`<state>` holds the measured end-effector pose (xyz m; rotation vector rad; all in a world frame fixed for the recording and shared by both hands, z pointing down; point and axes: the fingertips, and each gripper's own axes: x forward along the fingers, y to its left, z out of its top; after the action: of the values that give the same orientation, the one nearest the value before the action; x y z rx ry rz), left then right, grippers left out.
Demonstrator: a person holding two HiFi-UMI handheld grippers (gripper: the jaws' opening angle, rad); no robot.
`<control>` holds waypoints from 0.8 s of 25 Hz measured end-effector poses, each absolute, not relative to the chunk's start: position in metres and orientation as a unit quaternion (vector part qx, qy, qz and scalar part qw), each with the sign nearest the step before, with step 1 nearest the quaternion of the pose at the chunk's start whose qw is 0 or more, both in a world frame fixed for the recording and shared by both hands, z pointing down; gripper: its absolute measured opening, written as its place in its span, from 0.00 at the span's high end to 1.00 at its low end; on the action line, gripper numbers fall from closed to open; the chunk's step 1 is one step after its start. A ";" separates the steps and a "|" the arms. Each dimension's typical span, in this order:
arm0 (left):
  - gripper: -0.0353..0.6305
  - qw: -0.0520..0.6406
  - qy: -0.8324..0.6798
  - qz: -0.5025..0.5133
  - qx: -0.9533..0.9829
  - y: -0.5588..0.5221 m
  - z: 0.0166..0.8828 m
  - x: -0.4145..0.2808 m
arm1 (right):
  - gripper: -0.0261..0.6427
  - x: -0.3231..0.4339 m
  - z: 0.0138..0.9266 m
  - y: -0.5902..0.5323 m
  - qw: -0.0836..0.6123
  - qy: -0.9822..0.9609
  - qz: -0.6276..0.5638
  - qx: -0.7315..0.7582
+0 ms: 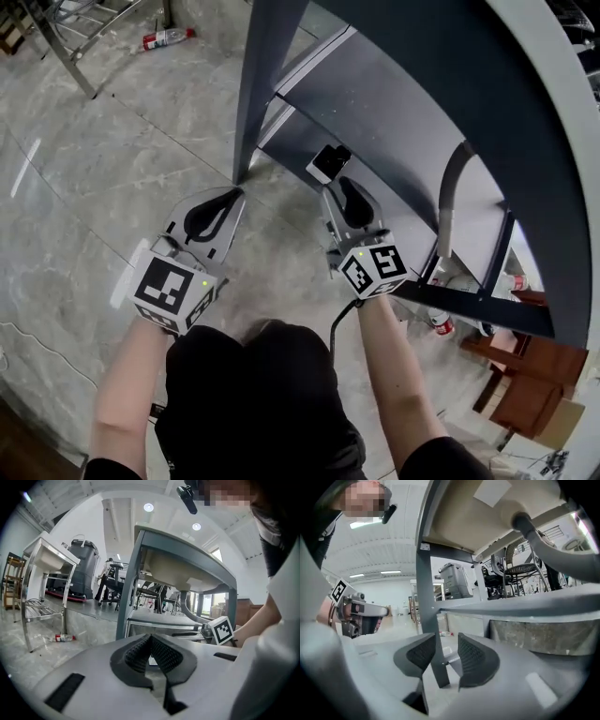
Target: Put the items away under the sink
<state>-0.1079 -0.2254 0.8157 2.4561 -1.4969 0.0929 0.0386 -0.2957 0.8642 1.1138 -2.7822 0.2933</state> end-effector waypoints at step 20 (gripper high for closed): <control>0.93 0.177 -0.551 -0.004 0.816 -0.121 0.464 -0.148 | 0.86 -0.058 0.500 -0.153 0.046 -0.945 0.147 0.289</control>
<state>-0.1482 -0.1213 0.4637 2.3083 -1.5585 -0.0108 -0.0576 -0.1529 0.5003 0.8822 -2.8840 0.4487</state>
